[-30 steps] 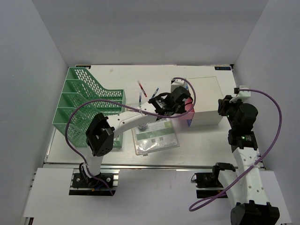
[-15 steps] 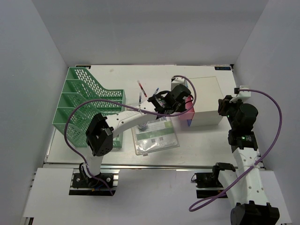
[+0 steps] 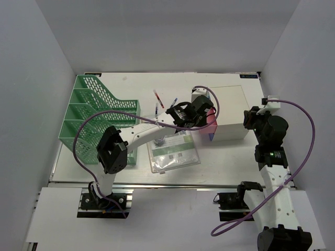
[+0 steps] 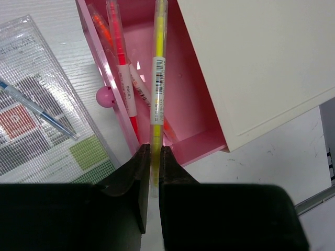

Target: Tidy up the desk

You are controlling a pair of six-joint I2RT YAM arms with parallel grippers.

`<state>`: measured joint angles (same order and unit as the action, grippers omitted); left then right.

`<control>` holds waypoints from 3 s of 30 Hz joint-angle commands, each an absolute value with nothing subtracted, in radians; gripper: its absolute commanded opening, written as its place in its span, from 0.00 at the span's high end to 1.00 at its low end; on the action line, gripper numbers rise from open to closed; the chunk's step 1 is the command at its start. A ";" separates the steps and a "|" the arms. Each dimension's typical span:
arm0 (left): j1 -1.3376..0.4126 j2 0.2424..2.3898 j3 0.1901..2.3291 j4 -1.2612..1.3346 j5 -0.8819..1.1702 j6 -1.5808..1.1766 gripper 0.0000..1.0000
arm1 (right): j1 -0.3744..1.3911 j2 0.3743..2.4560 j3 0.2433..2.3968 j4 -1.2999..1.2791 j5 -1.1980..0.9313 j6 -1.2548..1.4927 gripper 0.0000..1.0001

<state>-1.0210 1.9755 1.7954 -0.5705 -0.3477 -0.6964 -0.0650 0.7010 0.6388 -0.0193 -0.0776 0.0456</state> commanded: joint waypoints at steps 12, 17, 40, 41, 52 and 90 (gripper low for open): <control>-1.014 2.037 1.963 -0.656 -0.331 -0.666 0.88 | -0.064 0.681 0.635 0.034 -0.064 0.044 0.73; -1.014 2.083 2.037 -0.712 -0.325 -0.655 0.86 | -0.066 0.677 0.635 0.035 -0.061 0.043 0.73; -1.014 2.016 2.031 -0.805 -0.324 -0.594 0.79 | -0.066 0.673 0.632 0.038 -0.064 0.046 0.73; -1.014 2.017 2.034 -0.805 -0.324 -0.589 0.77 | -0.064 0.672 0.632 0.038 -0.064 0.045 0.73; -1.014 2.094 2.207 -0.798 -0.337 -0.566 0.42 | -0.066 0.673 0.629 0.041 -0.066 0.044 0.73; -0.626 2.089 1.871 -0.560 -0.169 -0.216 0.75 | -0.063 0.706 0.653 -0.123 -0.798 -0.278 0.88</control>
<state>-0.6273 2.0560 1.7672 -0.5186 -0.2008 -0.2981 -0.0643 0.7025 0.6376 -0.1246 -0.7872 -0.2687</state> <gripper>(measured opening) 0.226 0.112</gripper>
